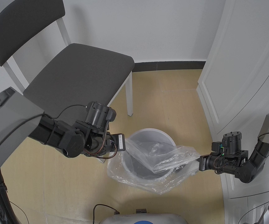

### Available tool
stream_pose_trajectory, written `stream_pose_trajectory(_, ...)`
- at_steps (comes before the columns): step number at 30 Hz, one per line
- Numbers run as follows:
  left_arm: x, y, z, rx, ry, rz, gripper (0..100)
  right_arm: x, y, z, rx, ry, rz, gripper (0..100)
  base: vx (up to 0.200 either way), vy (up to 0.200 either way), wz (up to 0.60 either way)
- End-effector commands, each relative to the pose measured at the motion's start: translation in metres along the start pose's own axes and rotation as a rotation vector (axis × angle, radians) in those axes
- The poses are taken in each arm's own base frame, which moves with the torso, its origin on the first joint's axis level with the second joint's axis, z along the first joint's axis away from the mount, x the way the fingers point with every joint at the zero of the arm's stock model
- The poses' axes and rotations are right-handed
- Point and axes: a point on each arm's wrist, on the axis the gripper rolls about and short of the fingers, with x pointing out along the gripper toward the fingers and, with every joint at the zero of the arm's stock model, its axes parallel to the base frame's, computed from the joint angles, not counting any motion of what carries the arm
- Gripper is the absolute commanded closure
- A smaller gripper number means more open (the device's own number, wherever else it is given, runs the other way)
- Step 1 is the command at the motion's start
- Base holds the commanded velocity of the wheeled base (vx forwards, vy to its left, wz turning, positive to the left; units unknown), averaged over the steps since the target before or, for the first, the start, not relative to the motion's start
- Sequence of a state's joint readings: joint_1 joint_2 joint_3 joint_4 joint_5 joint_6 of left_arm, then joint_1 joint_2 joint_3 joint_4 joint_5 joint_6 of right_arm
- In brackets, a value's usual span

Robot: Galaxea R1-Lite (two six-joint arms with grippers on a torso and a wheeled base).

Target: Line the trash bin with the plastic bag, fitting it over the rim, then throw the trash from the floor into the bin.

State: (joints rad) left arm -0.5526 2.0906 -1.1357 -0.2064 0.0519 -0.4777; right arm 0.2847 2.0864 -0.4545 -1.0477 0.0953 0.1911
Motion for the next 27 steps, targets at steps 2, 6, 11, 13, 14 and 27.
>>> stream_pose_trajectory(2, -0.031, -0.007, 0.018, 0.001, -0.049, -0.028, 100, -0.016, -0.001, 0.008, -0.009, 0.000, -0.011, 100, 0.000, 0.000, 0.00)
stream_pose_trajectory(6, -0.041, -0.009, 0.018, 0.007, -0.023, -0.022, 100, -0.028, 0.002, 0.015, -0.008, 0.026, -0.009, 100, 0.000, 0.000, 0.00)
stream_pose_trajectory(11, -0.044, -0.008, 0.013, 0.012, 0.018, -0.005, 100, -0.034, 0.005, 0.015, -0.010, 0.059, -0.009, 100, 0.000, 0.000, 0.00)
stream_pose_trajectory(13, -0.044, -0.008, 0.009, 0.016, 0.039, 0.001, 100, -0.034, 0.007, 0.013, -0.016, 0.074, -0.006, 100, 0.000, 0.000, 0.00)
stream_pose_trajectory(14, -0.044, -0.008, 0.009, 0.016, 0.043, 0.002, 100, -0.035, 0.006, 0.012, -0.019, 0.078, -0.006, 100, 0.000, 0.000, 0.00)
stream_pose_trajectory(27, 0.006, -0.003, -0.028, 0.039, 0.184, 0.068, 100, -0.015, 0.015, -0.011, -0.078, 0.209, 0.005, 100, 0.000, 0.000, 0.00)
